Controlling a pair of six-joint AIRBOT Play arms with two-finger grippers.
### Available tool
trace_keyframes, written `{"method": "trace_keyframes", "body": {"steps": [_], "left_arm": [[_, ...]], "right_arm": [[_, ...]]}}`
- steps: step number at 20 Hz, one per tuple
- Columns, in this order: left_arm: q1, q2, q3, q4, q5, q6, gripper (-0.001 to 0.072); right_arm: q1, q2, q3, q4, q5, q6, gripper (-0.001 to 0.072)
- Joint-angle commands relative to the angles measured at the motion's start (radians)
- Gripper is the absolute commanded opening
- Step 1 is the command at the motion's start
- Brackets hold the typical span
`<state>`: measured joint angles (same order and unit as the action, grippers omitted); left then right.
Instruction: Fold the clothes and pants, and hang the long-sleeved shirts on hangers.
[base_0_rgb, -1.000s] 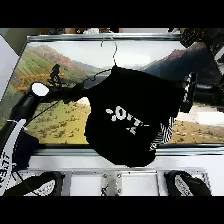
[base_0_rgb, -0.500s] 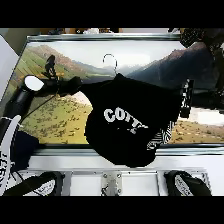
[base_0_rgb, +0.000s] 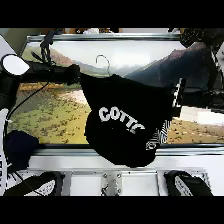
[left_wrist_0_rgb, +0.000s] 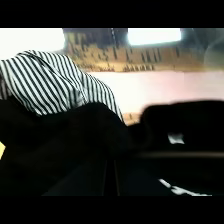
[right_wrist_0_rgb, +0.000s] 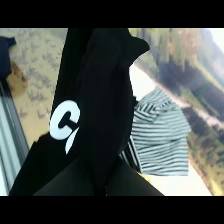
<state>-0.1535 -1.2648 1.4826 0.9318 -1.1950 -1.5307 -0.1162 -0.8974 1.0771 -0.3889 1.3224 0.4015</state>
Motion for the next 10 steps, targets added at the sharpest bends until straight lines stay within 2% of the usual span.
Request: {"method": "trace_keyframes", "body": {"steps": [1, 3, 6, 10], "left_arm": [[-0.038, 0.046, 0.036, 0.087, -0.084, 0.006, 0.0015], [-0.044, 0.099, 0.036, 0.122, -0.069, -0.029, 0.0015], [-0.058, 0.182, 0.036, 0.117, -0.006, -0.030, 0.0015], [-0.093, 0.235, 0.036, 0.115, 0.005, -0.040, 0.0016]], "right_arm": [[0.060, -0.002, 0.000, 0.094, -0.136, 0.000, 0.0006], [0.073, -0.003, 0.000, 0.101, -0.148, 0.000, 0.0007], [0.109, -0.010, 0.000, 0.128, -0.165, 0.000, 0.0006], [0.198, -0.012, 0.000, 0.185, -0.283, -0.001, 0.0007]]}}
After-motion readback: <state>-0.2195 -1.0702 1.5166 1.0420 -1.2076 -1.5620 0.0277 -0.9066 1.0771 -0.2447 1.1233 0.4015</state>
